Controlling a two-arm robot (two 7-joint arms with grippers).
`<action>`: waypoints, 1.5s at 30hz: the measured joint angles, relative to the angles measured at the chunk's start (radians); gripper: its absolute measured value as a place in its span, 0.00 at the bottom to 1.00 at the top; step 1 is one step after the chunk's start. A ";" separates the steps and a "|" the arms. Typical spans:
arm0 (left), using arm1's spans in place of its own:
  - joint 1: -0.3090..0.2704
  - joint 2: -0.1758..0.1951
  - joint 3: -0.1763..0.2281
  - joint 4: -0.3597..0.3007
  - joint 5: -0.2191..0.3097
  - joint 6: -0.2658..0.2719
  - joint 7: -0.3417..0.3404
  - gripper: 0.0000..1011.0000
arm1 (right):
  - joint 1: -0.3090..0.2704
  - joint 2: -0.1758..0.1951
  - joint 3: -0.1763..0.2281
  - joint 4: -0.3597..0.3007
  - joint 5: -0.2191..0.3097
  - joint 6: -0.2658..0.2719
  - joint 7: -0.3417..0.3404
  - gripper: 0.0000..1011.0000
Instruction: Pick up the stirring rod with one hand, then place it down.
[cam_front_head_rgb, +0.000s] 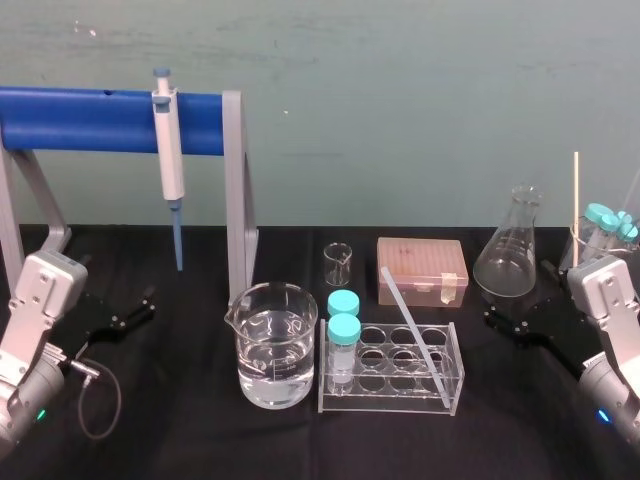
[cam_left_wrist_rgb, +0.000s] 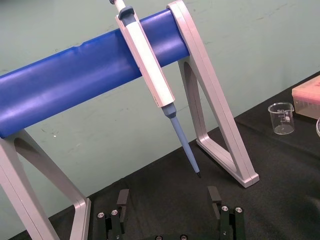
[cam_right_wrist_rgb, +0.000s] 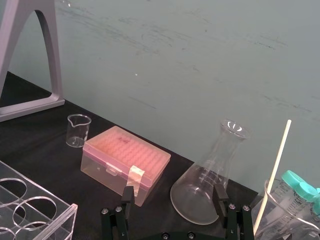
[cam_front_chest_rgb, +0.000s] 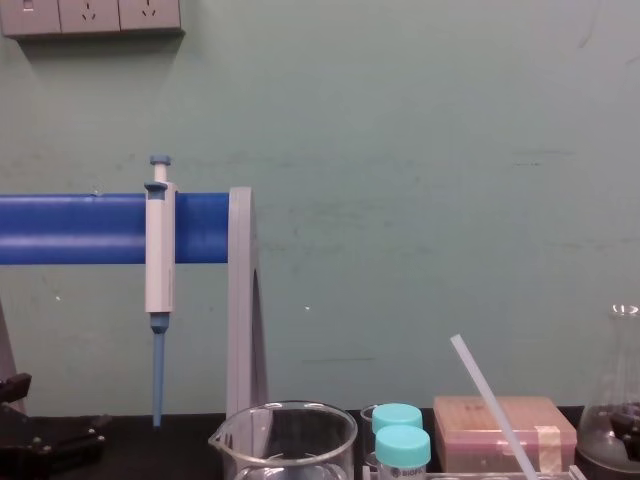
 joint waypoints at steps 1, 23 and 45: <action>0.000 0.000 0.000 0.000 0.000 0.000 0.000 0.99 | 0.000 0.000 0.000 0.000 0.000 0.000 0.000 0.99; 0.000 0.000 0.000 0.000 0.000 0.000 0.000 0.99 | 0.000 0.000 0.000 0.000 0.000 0.000 0.000 0.99; 0.000 0.000 0.000 0.000 0.000 0.000 0.000 0.99 | 0.000 0.000 0.000 0.000 0.000 0.000 0.000 0.99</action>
